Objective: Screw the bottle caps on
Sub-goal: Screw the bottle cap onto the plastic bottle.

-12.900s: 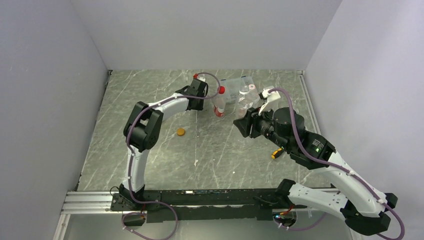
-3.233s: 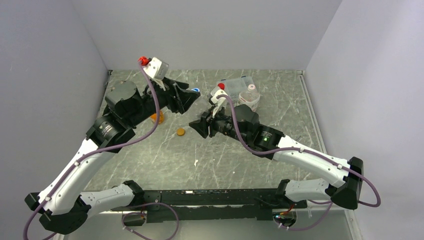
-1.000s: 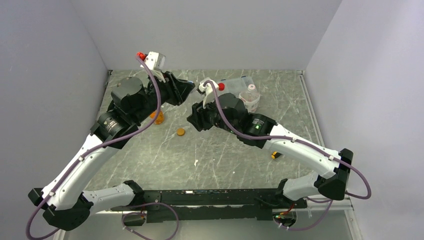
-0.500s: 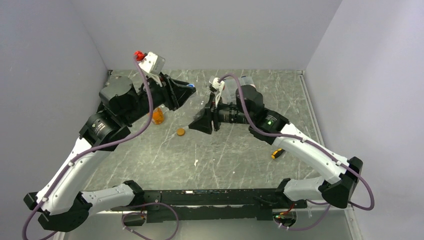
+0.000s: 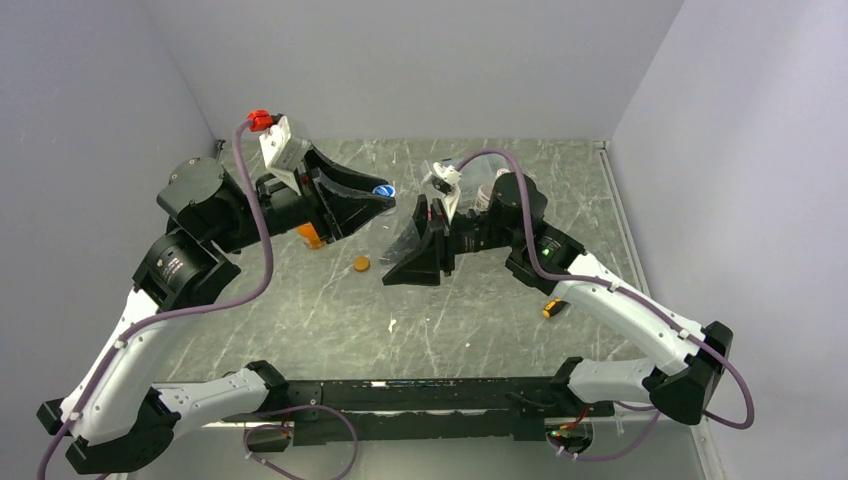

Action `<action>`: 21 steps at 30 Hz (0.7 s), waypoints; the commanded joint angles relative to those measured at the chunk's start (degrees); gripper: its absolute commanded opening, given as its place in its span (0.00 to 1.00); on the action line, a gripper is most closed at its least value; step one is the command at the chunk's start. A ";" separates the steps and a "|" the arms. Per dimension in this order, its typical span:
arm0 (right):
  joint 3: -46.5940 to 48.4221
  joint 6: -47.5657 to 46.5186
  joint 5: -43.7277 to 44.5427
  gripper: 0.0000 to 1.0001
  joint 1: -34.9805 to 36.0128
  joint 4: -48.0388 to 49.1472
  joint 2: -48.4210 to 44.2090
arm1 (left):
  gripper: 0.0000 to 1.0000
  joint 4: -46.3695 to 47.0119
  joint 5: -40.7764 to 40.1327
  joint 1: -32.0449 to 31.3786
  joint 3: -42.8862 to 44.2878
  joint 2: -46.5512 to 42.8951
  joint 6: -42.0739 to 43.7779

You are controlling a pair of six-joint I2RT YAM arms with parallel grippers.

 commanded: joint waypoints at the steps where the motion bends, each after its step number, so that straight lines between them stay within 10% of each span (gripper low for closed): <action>1: 2.11 3.11 -4.64 0.17 -0.75 16.18 -3.99 | 0.00 -4.47 14.22 -0.20 -1.12 0.52 0.24; 21: 2.23 -1.89 -8.25 0.17 -0.74 10.65 -7.19 | 0.13 -4.30 23.00 0.71 3.76 4.38 -3.15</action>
